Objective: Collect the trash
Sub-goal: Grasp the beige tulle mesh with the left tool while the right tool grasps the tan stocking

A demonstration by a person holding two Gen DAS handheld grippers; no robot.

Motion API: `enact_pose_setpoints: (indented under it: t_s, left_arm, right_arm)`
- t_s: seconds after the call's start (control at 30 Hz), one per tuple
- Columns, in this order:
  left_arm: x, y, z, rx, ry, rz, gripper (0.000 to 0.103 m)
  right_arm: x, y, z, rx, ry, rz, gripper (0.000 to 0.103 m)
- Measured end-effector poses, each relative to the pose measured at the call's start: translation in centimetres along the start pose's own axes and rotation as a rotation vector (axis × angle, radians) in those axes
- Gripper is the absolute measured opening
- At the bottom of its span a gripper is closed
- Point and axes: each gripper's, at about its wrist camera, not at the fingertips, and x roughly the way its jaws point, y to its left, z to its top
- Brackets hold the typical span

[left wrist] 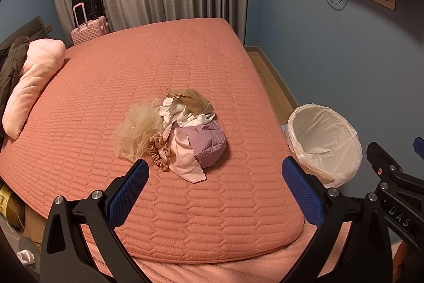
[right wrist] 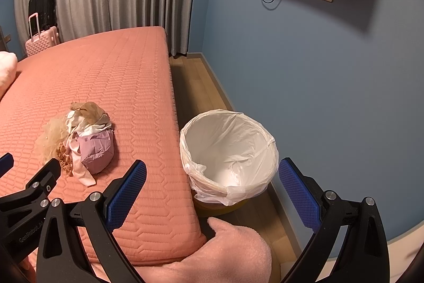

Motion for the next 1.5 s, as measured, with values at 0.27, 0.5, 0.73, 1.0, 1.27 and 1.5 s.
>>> enact_pose_setpoints:
  t_s: [0.27, 0.5, 0.73, 1.0, 1.27, 1.5]
  left_arm:
    - [0.9, 1.7, 0.0, -0.013, -0.010, -0.023, 0.096]
    - [2.1, 4.9, 0.7, -0.029, -0.047, -0.033, 0.096]
    - [4.1, 10.2, 1.4, -0.106, -0.072, -0.011, 0.096]
    - [8.1, 14.8, 1.8, -0.114, -0.031, 0.012, 0.096]
    - [13.7, 19.1, 2.1, -0.175, 0.033, -0.019, 0.096]
    - [18.1, 20.4, 2.3, -0.218, 0.108, -0.103, 0.087]
  right_arm:
    - [-0.3, 1.0, 0.4, 0.018, -0.022, 0.011, 0.097]
    - [-0.1, 3.0, 1.2, 0.019, -0.044, 0.040, 0.097]
    - [1.1, 6.1, 1.9, 0.017, -0.035, 0.097, 0.097]
    - [4.1, 11.2, 2.4, -0.018, 0.003, 0.169, 0.097]
    - [8.2, 15.7, 3.0, -0.028, 0.052, 0.222, 0.097]
    - [12.1, 19.4, 3.6, -0.049, 0.096, 0.242, 0.097]
